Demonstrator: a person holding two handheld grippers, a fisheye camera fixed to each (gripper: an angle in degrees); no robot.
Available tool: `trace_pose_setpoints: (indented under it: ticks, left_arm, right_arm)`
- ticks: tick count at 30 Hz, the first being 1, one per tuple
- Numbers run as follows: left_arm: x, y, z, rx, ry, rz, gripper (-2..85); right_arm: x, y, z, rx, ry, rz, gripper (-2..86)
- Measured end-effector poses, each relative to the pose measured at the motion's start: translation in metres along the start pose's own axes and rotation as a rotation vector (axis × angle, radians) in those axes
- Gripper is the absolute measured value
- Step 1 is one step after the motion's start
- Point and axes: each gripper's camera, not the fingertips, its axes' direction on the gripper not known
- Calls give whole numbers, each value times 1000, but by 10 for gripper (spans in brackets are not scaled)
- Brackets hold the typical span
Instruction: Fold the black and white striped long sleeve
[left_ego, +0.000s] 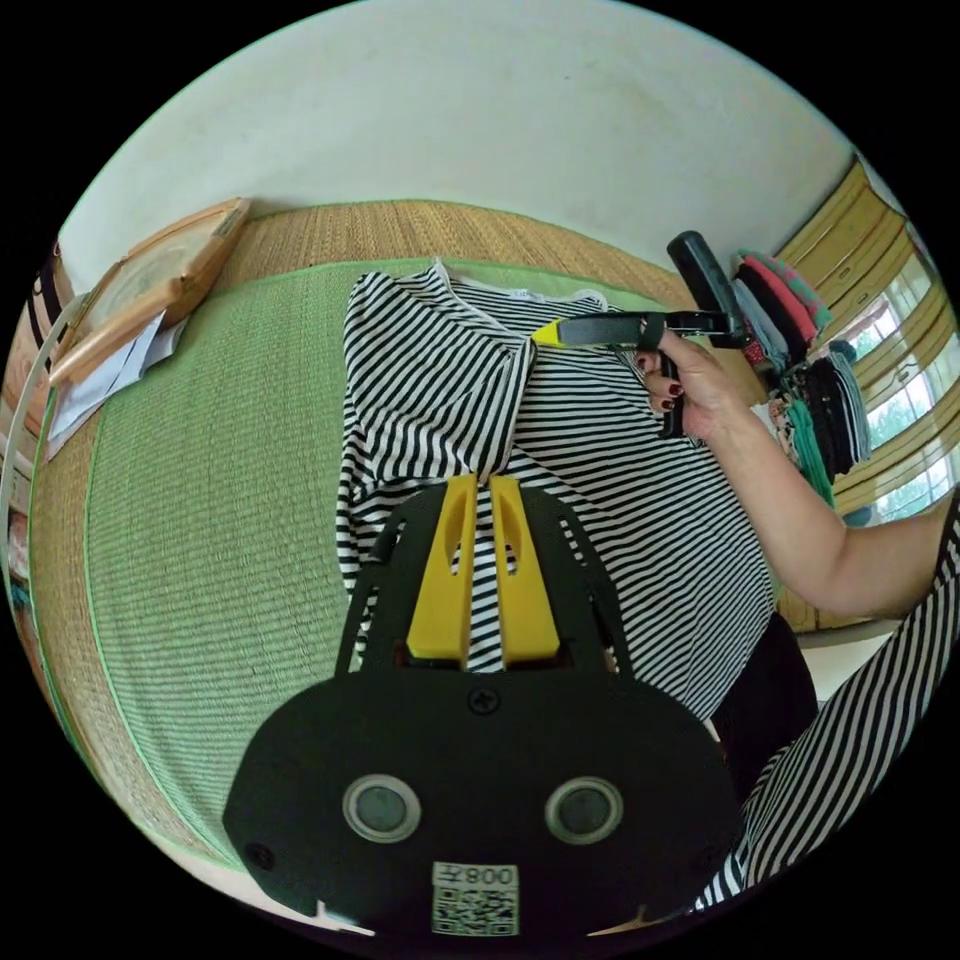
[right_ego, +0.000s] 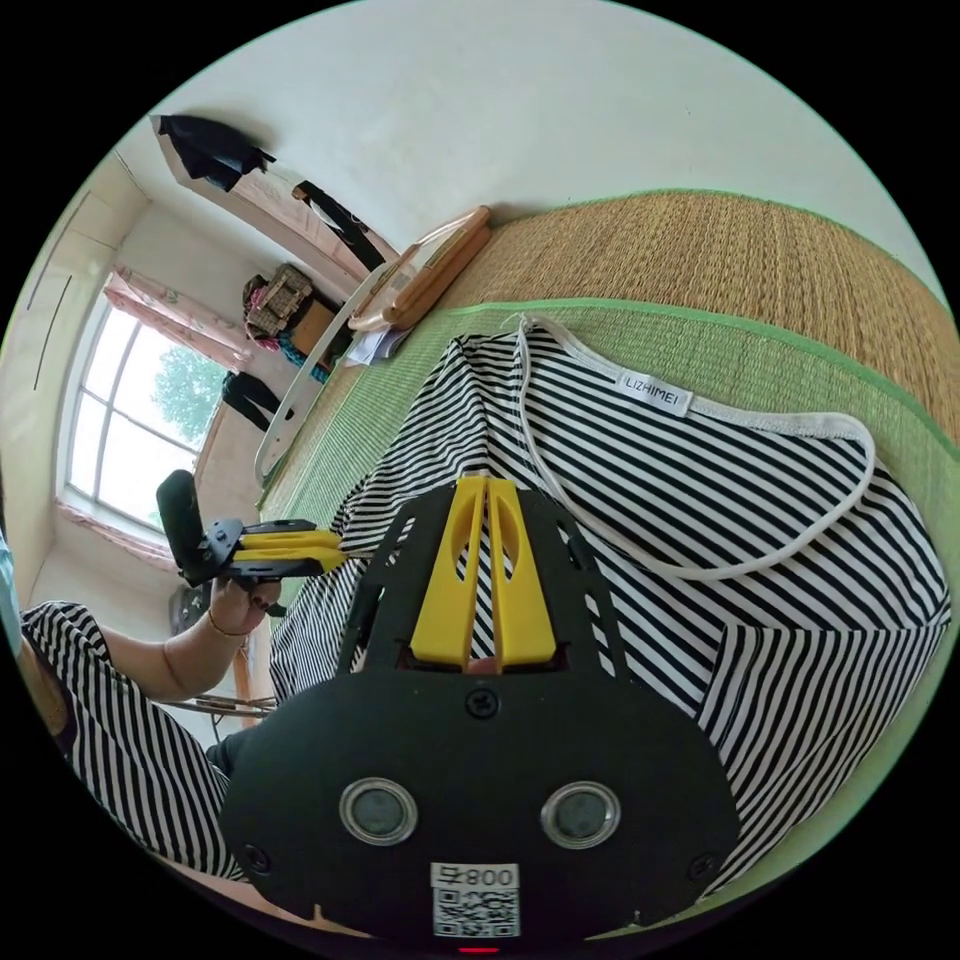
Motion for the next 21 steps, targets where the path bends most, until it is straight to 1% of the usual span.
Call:
trace_pose_setpoints:
  ticks: [2,4,6,10,17,19,21]
  left_arm:
    - [1,4,3,-58,28,-18,35]
    - [6,10,-5,-37,42,-16,37]
    - [12,16,-18,-30,24,-7,40]
    - [17,21,-35,-11,45,-18,42]
    - [25,9,-66,68,14,-22,37]
    - [26,3,-70,67,-33,-22,32]
    - [24,0,-69,32,-113,-37,22]
  right_arm:
    - [-4,5,1,13,-19,-4,1]
    - [-12,8,4,19,-10,-25,1]
    - [-19,12,6,27,70,-19,1]
    - [-17,23,8,37,101,10,1]
    - [-9,43,11,51,48,64,1]
    - [-19,44,13,73,6,30,1]
    - [-43,42,30,63,-88,-43,1]
